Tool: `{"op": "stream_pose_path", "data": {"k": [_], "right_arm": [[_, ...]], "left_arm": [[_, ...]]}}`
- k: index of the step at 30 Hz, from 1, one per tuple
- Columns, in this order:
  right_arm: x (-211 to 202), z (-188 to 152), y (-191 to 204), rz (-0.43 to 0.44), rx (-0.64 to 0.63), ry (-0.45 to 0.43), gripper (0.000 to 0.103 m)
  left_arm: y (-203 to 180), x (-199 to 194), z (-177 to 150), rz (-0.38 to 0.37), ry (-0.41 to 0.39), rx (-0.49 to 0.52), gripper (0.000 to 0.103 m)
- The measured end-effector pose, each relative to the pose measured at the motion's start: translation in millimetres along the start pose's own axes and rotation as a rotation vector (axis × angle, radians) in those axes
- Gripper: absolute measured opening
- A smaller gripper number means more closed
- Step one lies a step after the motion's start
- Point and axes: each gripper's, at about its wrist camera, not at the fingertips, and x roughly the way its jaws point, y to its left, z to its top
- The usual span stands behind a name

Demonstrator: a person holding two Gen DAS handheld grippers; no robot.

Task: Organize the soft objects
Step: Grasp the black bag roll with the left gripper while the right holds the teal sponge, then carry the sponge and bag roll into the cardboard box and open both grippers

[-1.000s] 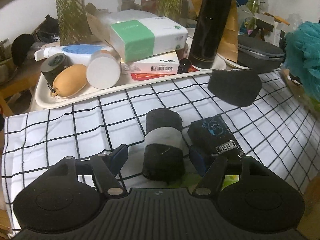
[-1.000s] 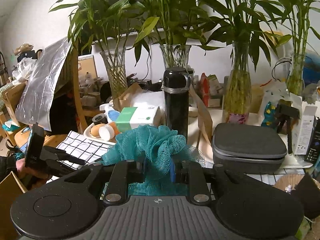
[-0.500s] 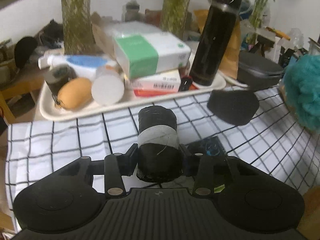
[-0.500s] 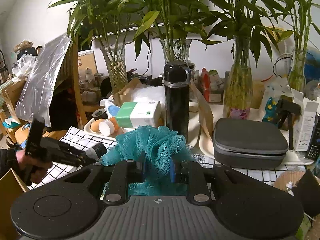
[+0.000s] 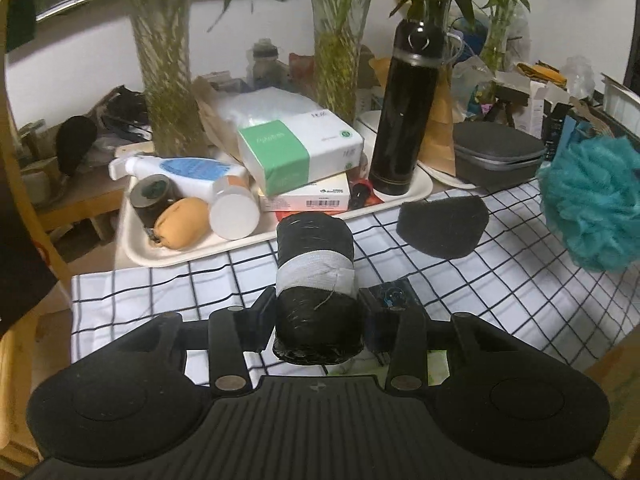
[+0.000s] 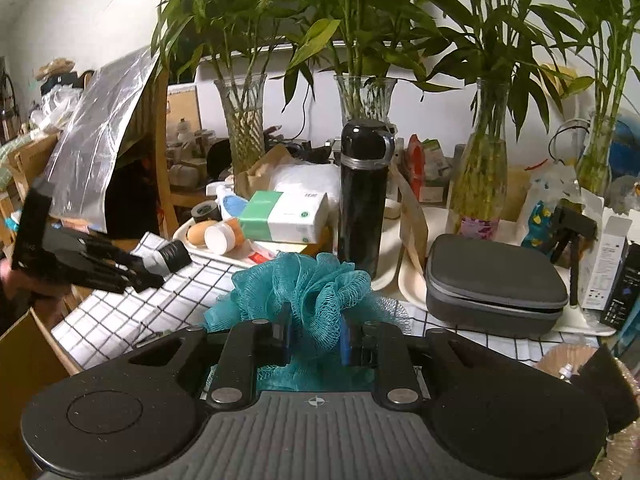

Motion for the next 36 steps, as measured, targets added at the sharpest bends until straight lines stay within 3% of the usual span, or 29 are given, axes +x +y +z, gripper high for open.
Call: {"op": "stream_pose_path", "data": {"k": [13,24,36], "right_arm": [[-27.3,-0.9,8.7,-0.019,-0.068,-0.006,0.024],[-91.5,12.2,37.2,0.028,-0.101,-0.053,0.024],[-147.7,-0.9,77.5,0.105,-0.145,-0.062,0.024]], "left_arm": [[-14.2,-81.1,0.6,0.072,-0.025,0.044,0.041],[-53.7,-153.9,-1.1,0.025,-0.094,0.106,0.041],[-95.6,-193.9,-23.9,-0.049,-0.117,0.147,0.041]]}}
